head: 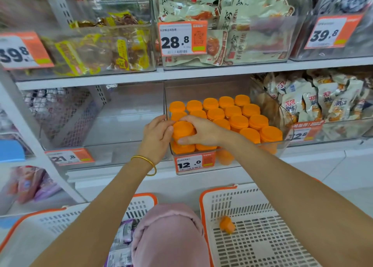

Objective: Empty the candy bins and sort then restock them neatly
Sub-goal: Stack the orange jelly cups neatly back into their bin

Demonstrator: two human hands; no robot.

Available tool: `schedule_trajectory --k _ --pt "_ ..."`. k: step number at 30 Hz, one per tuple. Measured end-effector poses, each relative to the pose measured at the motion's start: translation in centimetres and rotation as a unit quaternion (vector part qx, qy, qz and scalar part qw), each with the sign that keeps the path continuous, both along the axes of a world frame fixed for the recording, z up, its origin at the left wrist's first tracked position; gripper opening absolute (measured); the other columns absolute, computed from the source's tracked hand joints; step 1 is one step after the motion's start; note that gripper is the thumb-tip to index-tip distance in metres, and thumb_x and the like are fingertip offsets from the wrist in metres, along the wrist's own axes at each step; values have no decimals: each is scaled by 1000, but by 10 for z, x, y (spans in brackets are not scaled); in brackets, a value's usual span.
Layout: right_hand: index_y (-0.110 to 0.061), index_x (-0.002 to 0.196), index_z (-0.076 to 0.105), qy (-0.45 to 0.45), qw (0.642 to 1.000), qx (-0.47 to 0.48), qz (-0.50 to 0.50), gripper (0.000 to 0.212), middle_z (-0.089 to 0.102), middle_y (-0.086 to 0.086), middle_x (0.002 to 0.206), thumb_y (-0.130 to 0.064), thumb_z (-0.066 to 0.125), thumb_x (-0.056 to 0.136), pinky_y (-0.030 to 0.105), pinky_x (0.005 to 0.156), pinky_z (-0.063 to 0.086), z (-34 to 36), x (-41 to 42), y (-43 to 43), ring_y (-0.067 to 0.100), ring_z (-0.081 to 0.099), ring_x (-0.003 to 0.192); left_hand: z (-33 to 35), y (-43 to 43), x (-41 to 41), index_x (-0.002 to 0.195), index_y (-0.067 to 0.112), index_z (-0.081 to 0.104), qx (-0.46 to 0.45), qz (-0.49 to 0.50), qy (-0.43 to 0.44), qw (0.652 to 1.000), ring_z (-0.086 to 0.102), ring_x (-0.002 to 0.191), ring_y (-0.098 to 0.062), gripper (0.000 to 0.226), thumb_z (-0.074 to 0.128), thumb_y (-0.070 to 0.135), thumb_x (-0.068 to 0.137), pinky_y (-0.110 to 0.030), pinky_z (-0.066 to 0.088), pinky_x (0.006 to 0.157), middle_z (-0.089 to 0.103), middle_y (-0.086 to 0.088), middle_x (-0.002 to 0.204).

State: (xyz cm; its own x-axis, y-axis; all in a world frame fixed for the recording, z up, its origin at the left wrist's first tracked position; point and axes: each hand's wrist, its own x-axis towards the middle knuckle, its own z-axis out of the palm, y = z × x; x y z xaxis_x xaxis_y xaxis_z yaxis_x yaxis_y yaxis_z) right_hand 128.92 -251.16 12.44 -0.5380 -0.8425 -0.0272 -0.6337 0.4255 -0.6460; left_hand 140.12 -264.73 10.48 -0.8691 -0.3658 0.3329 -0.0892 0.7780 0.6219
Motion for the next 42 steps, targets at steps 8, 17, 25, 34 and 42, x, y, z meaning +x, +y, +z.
schedule_trajectory --k 8,17,25,34,42 --pt "-16 128 52 -69 969 -208 -111 43 58 10 122 -16 66 88 28 82 53 12 25 81 19 60 100 9 51 25 106 7 65 -107 -65 210 970 52 107 -23 27 41 14 94 -15 31 97 61 -10 114" --pt "-14 106 63 -359 899 26 -250 16 67 8 98 -19 63 91 31 71 57 -170 42 201 20 67 84 -118 152 -30 123 18 57 -120 -311 -286 898 53 111 -24 28 45 18 98 -33 42 93 48 -4 127" --pt "-27 143 38 -450 820 324 -142 52 56 -1 120 -37 55 94 35 79 54 -356 89 215 25 61 100 -299 181 -56 144 13 30 -125 -272 -507 808 44 121 -36 51 48 16 96 -42 41 95 33 -19 146" --pt "-28 143 24 -342 849 389 -105 73 29 10 139 -27 67 85 41 88 50 -414 119 211 32 50 113 -405 175 -62 150 39 2 -69 -234 -539 806 57 101 -31 78 48 7 95 -37 52 78 15 -14 155" --pt "-27 139 27 -565 723 205 -341 63 48 16 121 -26 63 87 28 59 50 -417 87 229 24 58 78 -413 187 -71 132 24 35 -114 -198 -495 838 46 111 -34 49 60 17 90 -39 42 87 33 -14 137"
